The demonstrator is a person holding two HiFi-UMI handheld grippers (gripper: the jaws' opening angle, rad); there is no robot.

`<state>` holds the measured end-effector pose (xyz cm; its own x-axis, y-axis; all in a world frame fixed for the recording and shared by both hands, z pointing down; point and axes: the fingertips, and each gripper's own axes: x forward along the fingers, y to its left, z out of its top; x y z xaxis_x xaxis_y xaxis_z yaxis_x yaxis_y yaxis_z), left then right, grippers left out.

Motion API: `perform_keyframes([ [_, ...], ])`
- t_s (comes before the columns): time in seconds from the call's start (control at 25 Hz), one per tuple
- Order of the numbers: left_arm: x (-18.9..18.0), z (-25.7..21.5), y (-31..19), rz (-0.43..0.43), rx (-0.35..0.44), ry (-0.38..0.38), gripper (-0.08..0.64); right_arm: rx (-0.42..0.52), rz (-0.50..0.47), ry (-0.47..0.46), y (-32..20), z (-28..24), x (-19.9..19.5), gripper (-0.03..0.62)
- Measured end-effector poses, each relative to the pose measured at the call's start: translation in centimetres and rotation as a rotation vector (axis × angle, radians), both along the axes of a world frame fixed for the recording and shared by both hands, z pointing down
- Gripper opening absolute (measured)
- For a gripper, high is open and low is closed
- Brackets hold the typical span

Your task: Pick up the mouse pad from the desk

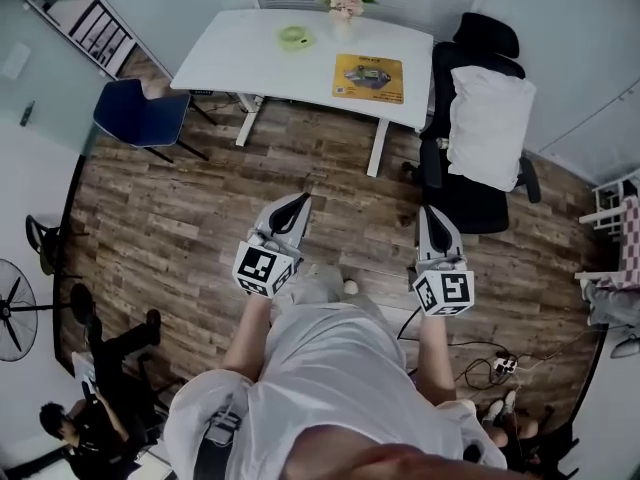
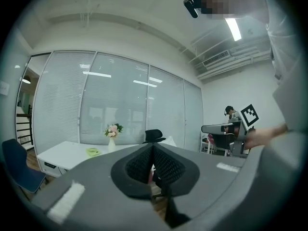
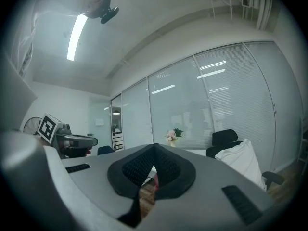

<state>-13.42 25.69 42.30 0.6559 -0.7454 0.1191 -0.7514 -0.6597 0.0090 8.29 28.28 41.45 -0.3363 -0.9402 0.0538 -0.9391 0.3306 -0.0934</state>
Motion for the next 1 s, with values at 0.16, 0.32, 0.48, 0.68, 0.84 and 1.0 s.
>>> perform_keyframes([
  [0.16,0.3,0.3,-1.6,-0.021,-0.006,0.003,-0.005,-0.014,-0.017,-0.006,-1.7,0.8,0.5,0.002],
  [0.32,1.0,0.6,-3.9,-0.033,-0.006,0.009,-0.005,-0.016,-0.05,0.005,-4.2,1.0,0.5,0.002],
  [0.48,1.8,0.6,-8.1,-0.041,0.013,0.027,-0.005,-0.005,-0.07,0.034,-8.9,0.9,1.1,0.003],
  [0.68,1.2,0.2,-14.9,-0.06,0.04,0.058,-0.005,0.028,-0.09,0.087,-16.3,-0.5,1.0,0.003],
  [0.84,1.2,-0.5,-20.8,-0.077,0.04,0.1,-0.005,0.033,-0.109,0.146,-21.9,-1.5,1.0,0.003],
  [1.0,2.6,-2.0,-26.0,-0.046,0.069,0.132,-0.005,0.003,-0.124,0.164,-26.7,-0.4,1.0,0.003],
])
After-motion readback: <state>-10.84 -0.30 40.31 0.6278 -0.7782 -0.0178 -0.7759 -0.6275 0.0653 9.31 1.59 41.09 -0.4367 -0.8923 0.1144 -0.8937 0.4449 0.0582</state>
